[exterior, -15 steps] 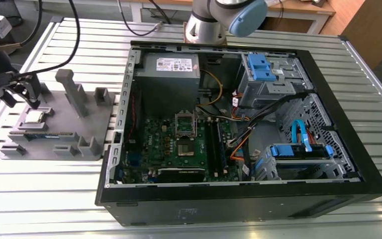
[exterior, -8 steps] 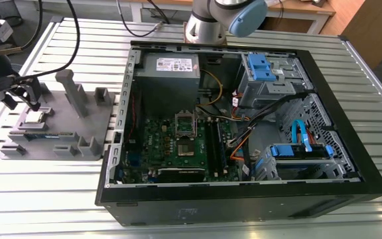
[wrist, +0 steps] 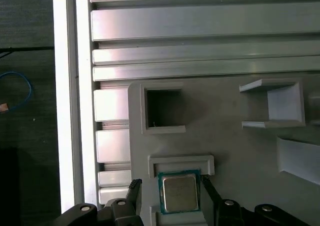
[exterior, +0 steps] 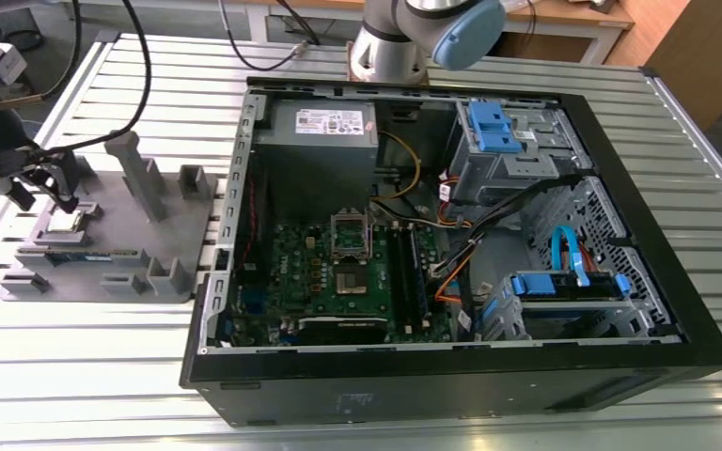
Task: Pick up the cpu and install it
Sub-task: 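Pick up the cpu and move it towards the insertion slot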
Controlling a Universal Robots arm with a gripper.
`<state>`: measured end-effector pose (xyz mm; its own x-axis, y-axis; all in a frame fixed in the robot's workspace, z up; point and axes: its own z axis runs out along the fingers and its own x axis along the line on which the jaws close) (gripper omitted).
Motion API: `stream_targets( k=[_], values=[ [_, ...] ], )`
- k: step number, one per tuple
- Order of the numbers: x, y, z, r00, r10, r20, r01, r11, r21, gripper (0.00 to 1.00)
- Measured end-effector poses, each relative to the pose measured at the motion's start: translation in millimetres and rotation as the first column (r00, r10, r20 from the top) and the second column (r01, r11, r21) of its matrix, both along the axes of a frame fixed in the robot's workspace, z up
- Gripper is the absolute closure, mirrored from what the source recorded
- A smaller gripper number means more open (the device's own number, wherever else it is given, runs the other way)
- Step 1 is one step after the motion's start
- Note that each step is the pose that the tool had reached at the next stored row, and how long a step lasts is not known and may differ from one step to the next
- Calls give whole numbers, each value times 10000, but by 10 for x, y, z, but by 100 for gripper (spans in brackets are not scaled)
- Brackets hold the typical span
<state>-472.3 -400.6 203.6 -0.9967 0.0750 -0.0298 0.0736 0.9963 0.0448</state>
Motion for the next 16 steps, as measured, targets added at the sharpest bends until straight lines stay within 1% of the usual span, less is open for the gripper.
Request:
stream_targets(
  k=[2, 9, 13, 16],
  values=[
    [-2, 0, -18, 10000, 10, 3, -10, 10000, -1, 41],
    [-2, 0, -24, 10000, 30, 6, -30, 10000, 0, 41],
    [-3, 0, -43, 10000, 33, 50, -33, 10000, -1, 41],
    [-2, 0, -54, 10000, 41, 60, -41, 10000, -2, 41]
  ],
)
